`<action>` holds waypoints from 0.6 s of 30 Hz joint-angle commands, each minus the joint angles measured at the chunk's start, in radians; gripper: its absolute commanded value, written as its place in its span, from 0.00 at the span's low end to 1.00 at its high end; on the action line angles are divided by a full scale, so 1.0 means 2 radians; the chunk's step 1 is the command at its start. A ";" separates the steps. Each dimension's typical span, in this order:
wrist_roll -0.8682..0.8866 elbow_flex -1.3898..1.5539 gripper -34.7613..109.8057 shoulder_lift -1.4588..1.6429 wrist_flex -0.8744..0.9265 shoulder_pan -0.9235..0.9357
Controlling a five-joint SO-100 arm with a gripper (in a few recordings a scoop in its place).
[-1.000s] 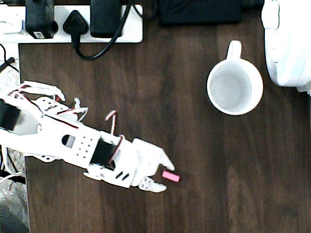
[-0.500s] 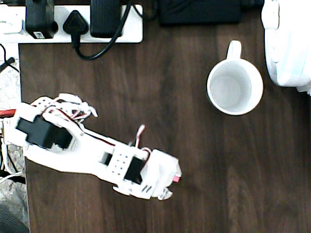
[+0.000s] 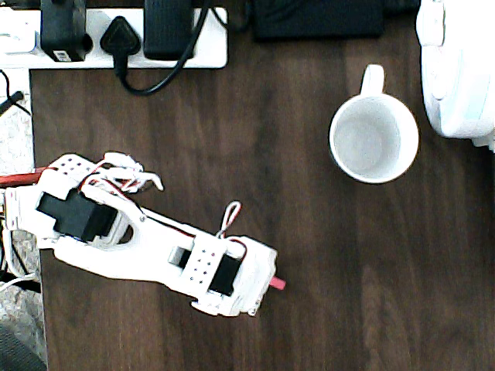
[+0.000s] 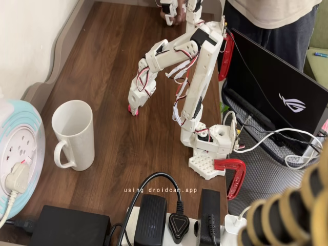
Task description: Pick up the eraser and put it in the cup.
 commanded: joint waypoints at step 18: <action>-0.031 -0.012 0.24 0.352 -0.095 -0.188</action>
